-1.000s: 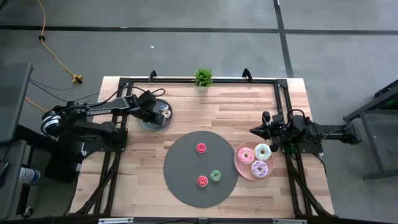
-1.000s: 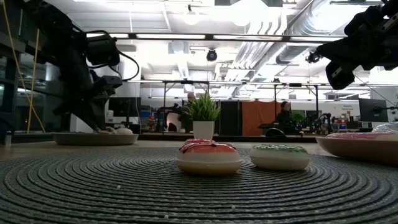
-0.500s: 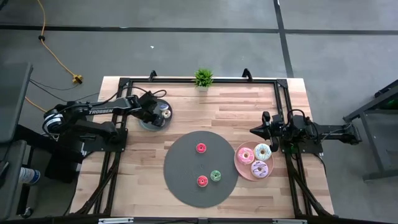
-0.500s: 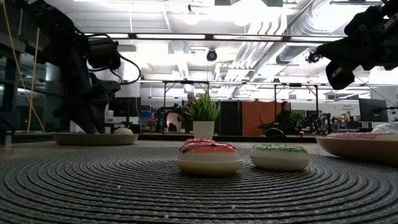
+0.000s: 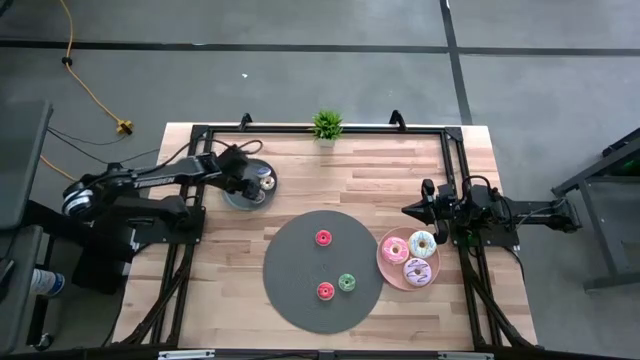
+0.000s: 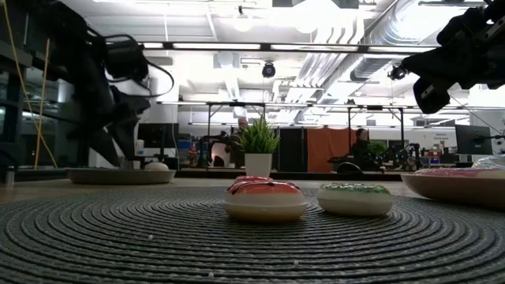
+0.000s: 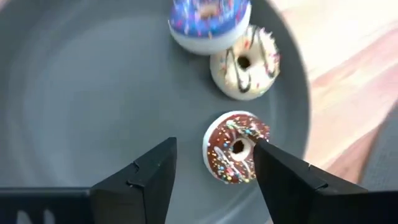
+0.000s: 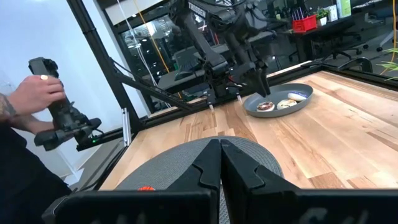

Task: Pick & Place donuts
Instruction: Put the small red donut on the gray plate

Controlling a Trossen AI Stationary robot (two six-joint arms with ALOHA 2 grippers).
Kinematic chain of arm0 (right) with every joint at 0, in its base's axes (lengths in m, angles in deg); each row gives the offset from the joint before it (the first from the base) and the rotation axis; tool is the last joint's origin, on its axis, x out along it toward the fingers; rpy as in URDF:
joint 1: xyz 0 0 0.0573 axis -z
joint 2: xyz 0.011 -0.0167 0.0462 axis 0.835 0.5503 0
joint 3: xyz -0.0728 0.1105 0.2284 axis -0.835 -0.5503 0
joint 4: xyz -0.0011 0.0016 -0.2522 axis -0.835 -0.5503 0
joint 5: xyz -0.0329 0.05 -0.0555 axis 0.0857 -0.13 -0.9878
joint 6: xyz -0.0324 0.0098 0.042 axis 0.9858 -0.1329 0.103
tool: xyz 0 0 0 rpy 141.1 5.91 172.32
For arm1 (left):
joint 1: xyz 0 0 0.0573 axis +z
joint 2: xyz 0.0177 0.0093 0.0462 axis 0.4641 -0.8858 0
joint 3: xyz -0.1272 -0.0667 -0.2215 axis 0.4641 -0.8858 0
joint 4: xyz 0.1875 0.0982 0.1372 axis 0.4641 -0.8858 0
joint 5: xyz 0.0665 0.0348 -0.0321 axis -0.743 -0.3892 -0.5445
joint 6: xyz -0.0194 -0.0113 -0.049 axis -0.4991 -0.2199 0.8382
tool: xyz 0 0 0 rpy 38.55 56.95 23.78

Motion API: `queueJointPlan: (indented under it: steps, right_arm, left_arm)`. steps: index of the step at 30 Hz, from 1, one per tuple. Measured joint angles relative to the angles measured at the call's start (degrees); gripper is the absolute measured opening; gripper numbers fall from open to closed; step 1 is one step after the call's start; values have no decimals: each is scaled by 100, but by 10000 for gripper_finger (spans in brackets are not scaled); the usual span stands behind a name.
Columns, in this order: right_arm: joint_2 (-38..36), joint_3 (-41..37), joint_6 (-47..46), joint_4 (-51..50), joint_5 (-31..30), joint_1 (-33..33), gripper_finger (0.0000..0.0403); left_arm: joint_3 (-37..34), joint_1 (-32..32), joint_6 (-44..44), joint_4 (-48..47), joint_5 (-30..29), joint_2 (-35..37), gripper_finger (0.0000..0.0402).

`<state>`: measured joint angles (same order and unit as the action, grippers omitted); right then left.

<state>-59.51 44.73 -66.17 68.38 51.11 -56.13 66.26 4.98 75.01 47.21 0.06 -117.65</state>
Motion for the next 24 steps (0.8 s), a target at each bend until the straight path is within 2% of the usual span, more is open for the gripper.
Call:
queueJointPlan:
  steps: [8,16,24]
  right_arm:
    - [1,0,0,0,2,0,0]
    - [0,0,0,-2,-32,1,0]
    - [-1,-1,-1,-2,-37,0,0]
  left_arm:
    - [4,171,20,-204,94,1213,205]
    - [7,160,289,129,1368,1987,205]
    - [7,-501,853,563,2502,2015,205]
